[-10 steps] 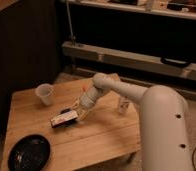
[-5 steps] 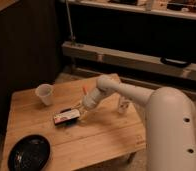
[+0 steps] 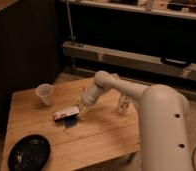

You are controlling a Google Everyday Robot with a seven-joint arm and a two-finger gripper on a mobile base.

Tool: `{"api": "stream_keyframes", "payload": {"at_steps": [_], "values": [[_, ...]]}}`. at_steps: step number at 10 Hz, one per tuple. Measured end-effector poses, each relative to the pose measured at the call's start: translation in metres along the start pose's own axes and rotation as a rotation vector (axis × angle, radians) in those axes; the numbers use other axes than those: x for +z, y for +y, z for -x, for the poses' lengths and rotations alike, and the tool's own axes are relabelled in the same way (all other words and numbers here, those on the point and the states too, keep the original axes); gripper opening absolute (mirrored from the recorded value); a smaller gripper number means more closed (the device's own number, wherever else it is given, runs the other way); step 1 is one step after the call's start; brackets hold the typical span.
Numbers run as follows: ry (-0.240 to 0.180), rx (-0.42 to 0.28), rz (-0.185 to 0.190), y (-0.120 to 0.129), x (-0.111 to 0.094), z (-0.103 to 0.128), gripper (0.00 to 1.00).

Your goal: Place the eraser on the white sponge

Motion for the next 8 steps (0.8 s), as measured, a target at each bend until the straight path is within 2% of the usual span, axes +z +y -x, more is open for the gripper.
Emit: {"api": "stream_keyframes", "payload": {"at_steps": [1, 2, 4, 6, 8], "values": [[-0.012, 0.013, 0.007, 0.0009, 0.0033, -0.0029, 0.75], [-0.026, 0.025, 0.014, 0.0022, 0.0068, -0.0054, 0.80], [-0.051, 0.033, 0.025, 0.0041, 0.0101, -0.0083, 0.80], [-0.083, 0.009, 0.028, 0.0027, 0.0097, -0.0057, 0.80], [-0.086, 0.003, 0.030, 0.0023, 0.0097, -0.0043, 0.80]]}}
